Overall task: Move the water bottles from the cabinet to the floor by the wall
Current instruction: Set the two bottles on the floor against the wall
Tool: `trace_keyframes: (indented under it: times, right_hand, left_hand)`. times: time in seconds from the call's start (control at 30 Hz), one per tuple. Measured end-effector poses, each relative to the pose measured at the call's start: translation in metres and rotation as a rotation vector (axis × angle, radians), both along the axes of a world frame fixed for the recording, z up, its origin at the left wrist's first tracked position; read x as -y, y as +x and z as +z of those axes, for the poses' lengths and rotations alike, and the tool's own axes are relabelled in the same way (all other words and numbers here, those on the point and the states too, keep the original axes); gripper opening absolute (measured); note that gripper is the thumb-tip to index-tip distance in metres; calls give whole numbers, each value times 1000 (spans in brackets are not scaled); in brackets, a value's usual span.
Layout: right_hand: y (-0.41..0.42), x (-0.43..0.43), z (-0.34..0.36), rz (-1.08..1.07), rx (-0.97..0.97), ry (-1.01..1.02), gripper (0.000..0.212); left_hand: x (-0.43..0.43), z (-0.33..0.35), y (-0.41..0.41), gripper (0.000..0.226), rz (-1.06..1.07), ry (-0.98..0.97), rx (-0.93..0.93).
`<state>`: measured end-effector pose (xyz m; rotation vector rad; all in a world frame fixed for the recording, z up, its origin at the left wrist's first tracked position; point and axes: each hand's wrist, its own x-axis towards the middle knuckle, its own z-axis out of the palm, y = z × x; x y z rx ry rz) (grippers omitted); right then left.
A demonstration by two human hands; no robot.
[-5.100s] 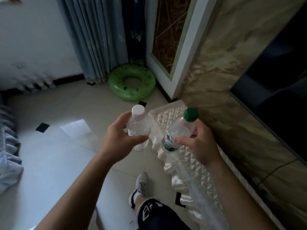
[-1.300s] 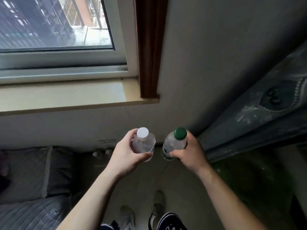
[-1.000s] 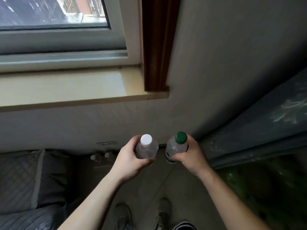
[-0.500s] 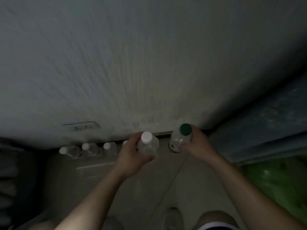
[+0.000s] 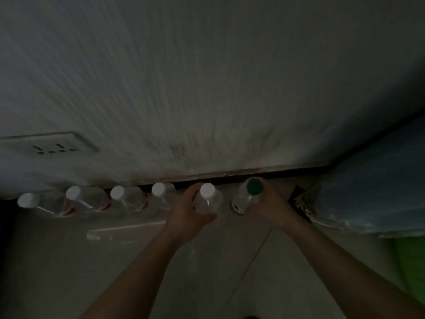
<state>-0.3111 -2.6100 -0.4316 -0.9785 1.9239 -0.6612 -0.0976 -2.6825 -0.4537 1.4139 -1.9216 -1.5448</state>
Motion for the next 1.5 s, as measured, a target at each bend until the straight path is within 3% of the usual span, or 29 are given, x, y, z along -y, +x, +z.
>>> trace_keyframes:
  times: [0.27,0.53,1.27,1.5]
  right_hand:
    - [-7,-8,-64,-70,85,-37,61]
    - [-5,-7,-80,-126,119,-107,65]
    - [1,-19,-57,-182,207,-246,87]
    - [-3,-14,-8,-102,41,-279,86]
  left_hand:
    - [-4,-45,-10,75,27,22,-25]
    - [-4,-59,-11,75,27,-9,-60]
    - [-8,-48,-5,100,-52,-124,-27]
    - [0,-10,-7,100,-75,-216,-39]
